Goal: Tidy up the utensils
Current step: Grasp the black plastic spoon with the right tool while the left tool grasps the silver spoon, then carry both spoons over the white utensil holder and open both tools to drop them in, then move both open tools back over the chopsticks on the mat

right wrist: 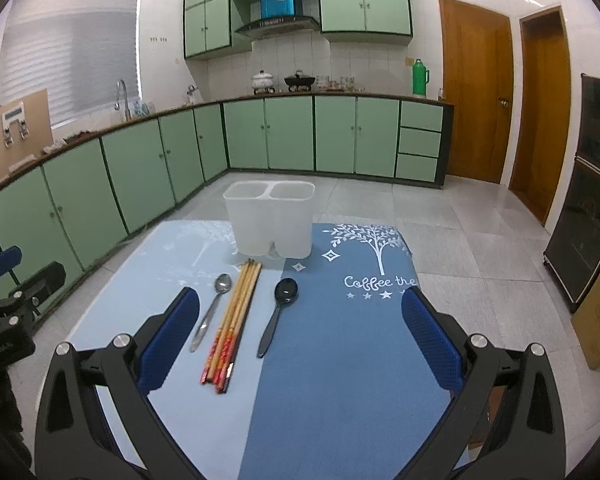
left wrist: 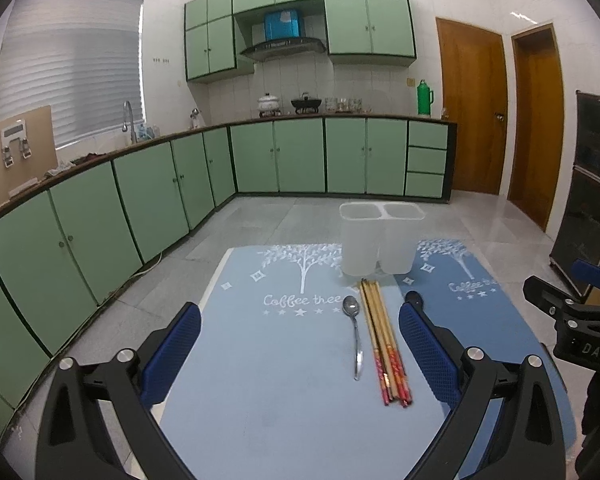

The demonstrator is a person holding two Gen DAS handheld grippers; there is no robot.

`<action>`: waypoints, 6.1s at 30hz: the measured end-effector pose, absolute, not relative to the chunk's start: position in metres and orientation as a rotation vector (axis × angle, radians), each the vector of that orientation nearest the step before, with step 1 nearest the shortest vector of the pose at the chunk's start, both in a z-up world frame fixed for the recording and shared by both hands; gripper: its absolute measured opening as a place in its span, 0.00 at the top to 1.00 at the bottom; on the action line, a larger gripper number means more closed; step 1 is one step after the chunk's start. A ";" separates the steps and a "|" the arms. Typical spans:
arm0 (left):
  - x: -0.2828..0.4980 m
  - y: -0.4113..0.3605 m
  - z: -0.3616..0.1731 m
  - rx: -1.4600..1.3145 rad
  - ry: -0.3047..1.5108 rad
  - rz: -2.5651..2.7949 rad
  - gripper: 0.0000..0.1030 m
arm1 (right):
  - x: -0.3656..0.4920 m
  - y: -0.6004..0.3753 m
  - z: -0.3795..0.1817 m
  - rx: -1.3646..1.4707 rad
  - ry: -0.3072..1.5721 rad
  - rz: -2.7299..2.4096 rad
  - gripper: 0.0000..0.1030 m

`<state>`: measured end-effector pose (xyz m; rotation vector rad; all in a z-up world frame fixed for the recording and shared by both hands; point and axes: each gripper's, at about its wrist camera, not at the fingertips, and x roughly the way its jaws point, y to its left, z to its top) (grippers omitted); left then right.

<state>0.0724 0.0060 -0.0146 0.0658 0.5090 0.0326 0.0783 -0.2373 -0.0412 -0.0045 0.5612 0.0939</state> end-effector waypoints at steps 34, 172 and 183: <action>0.256 0.027 -0.147 0.055 0.824 0.016 0.06 | 0.283 -0.200 -0.192 0.084 0.967 0.028 0.44; 0.252 -0.002 -0.100 -0.140 0.600 -0.234 0.33 | 0.236 -0.241 -0.131 0.116 0.679 0.202 0.22; 0.185 0.014 -0.177 -0.045 0.872 -0.150 0.33 | 0.152 -0.210 -0.179 0.089 0.861 0.234 0.22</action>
